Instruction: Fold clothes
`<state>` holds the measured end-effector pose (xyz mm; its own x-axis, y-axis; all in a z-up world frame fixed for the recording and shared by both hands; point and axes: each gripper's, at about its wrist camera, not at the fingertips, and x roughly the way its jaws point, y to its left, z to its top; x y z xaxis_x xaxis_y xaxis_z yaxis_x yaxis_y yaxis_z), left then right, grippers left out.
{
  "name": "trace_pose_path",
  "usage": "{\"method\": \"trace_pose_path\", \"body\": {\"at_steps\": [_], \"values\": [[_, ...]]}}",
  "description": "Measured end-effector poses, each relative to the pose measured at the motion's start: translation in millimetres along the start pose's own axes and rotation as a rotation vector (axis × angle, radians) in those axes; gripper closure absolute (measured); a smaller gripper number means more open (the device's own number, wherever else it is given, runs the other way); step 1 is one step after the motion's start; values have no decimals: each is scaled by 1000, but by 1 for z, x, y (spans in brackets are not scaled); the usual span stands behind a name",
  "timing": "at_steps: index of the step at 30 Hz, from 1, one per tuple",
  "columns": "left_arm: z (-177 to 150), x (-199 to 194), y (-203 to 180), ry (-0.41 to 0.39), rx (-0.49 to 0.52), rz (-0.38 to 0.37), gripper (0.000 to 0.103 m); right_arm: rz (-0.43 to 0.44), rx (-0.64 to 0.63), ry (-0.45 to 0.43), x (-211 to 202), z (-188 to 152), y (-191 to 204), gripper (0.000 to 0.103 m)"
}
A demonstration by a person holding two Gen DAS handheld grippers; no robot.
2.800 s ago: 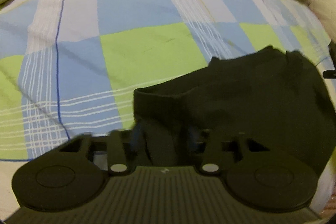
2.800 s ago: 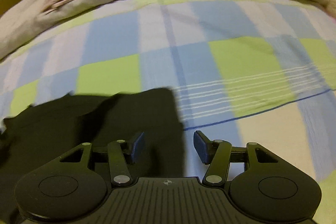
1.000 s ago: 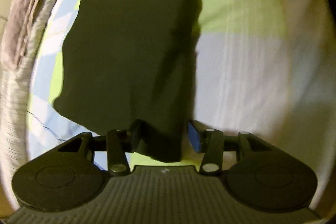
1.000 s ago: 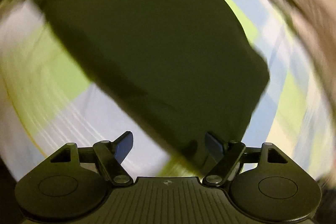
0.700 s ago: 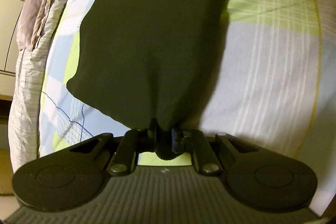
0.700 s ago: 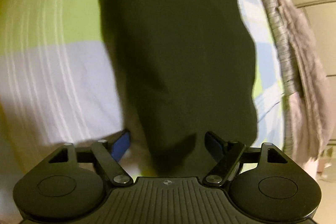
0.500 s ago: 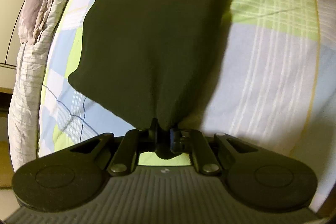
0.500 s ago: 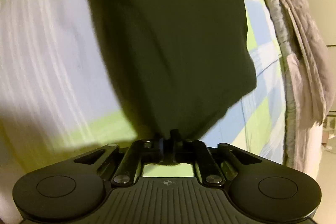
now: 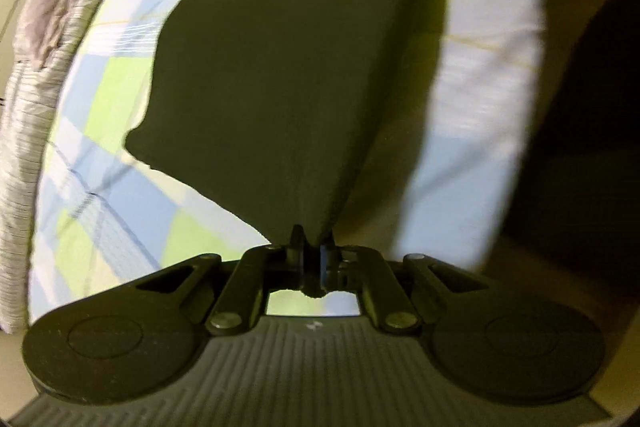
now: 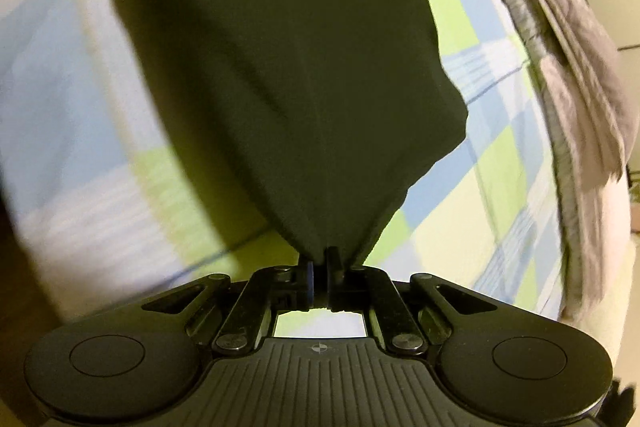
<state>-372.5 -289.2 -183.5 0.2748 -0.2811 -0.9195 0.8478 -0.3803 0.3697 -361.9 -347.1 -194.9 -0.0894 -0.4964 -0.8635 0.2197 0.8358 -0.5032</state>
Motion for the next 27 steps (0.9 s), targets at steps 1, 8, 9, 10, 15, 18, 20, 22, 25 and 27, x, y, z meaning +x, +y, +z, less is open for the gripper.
{"method": "trace_pose_path", "body": {"at_steps": [1,8,9,10,15,18,20,22,25,27], "values": [[0,-3,-8,0,-2,-15,99,10,5,10,-3,-7,5,100],[-1,-9,-20,29,-6,-56,96,38,63,53,-15,-24,19,99],[-3,-11,-18,26,-5,-58,95,33,63,58,-16,-23,19,99],[-5,-14,-16,27,-9,-59,94,28,64,63,-17,-22,19,99],[-28,-25,-10,91,-39,-50,93,2,66,87,-23,-18,20,98],[-40,-33,1,97,-55,-47,92,-47,81,147,-27,-10,20,47],[-44,-36,14,77,-56,-46,92,-85,132,199,-31,-8,17,31],[-45,-37,30,39,-57,-45,92,-89,201,245,-39,-6,15,31],[-45,-36,61,-37,-65,-55,87,-95,339,292,-59,1,13,31],[-45,-34,79,-86,-48,-61,84,-102,501,311,-82,14,11,31]]}}
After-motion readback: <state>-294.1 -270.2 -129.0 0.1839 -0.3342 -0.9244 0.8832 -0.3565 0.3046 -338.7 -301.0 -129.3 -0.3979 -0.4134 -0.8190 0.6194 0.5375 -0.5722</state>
